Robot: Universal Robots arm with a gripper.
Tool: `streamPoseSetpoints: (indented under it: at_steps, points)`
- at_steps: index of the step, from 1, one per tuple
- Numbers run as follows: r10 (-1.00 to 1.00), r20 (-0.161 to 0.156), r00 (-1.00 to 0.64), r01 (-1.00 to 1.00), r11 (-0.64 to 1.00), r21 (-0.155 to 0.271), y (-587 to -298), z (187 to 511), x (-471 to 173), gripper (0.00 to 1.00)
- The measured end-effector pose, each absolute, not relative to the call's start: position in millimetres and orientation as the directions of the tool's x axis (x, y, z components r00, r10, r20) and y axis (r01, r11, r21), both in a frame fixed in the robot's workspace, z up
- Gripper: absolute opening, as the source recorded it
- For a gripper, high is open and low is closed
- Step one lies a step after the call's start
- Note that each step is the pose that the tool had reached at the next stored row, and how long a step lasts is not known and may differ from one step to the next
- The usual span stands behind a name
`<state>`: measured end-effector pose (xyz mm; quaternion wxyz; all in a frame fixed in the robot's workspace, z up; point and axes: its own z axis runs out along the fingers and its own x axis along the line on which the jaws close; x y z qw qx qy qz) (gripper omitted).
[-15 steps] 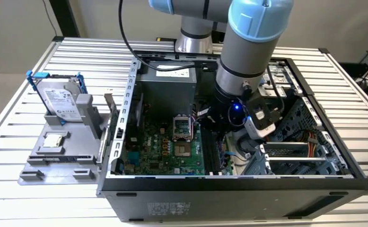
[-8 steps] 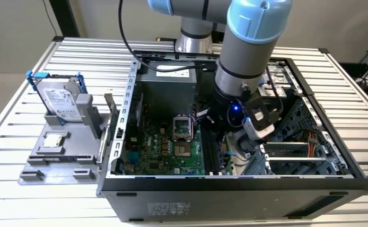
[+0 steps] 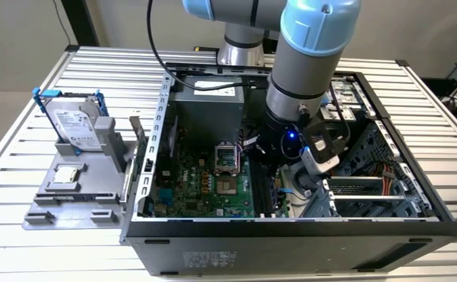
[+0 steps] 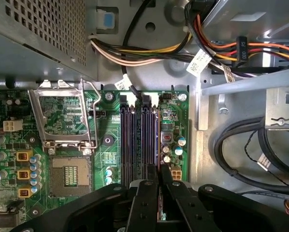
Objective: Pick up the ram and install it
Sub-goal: 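Insert the ram into the slot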
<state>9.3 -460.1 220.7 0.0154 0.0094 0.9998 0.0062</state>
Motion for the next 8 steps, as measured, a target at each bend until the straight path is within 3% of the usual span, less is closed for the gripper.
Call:
streamPoseSetpoints:
  at_steps: [8]
  points:
    - [0.019,-0.031,-0.999,0.018,1.0,0.014,-460.0,220.0,7.4,0.0]
